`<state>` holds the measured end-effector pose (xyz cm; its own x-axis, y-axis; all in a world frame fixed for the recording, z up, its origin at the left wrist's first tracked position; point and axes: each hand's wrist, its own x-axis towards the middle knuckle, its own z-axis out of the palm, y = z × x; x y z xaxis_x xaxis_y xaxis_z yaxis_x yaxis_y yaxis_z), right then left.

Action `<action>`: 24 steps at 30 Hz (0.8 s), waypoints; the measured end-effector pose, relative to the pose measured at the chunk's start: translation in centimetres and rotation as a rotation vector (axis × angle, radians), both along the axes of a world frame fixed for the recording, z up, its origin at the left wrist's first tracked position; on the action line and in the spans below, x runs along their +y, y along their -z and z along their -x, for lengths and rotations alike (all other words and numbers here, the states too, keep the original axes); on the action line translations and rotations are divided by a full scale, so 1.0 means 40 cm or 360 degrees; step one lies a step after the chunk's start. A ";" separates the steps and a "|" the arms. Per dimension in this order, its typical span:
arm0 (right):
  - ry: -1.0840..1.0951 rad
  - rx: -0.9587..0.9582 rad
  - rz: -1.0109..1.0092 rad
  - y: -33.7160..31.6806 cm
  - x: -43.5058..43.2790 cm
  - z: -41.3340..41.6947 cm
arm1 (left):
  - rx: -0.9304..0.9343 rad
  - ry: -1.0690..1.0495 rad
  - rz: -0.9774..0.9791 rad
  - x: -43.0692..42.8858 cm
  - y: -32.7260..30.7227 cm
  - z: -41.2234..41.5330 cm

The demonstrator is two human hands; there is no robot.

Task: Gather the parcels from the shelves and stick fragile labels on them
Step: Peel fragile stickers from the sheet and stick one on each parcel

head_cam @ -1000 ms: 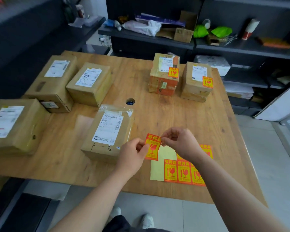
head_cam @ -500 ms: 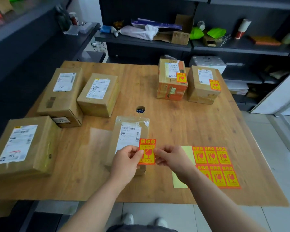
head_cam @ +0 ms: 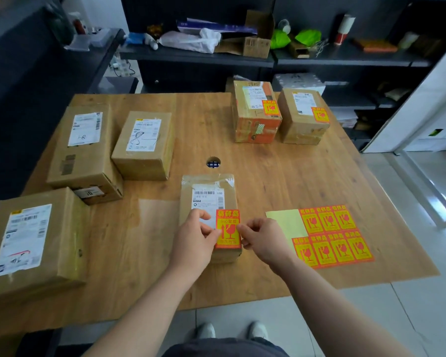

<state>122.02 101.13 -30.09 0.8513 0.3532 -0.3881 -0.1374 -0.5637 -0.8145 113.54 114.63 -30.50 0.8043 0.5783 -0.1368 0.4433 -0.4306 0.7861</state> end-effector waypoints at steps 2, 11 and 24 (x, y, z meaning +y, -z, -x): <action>-0.0011 -0.0057 0.0046 0.002 0.006 0.001 | -0.0001 0.0085 -0.0079 0.003 0.003 -0.001; -0.0005 -0.0091 0.0113 0.018 0.008 0.008 | -0.0001 0.0274 -0.0258 0.009 0.005 -0.004; 0.0006 -0.0109 0.0150 0.032 0.011 0.008 | 0.0007 0.0363 -0.0335 0.013 0.006 -0.012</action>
<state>121.71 101.57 -31.36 0.8781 0.3147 -0.3605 -0.0855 -0.6380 -0.7653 114.03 115.16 -30.75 0.9162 0.3989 -0.0371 0.3199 -0.6725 0.6674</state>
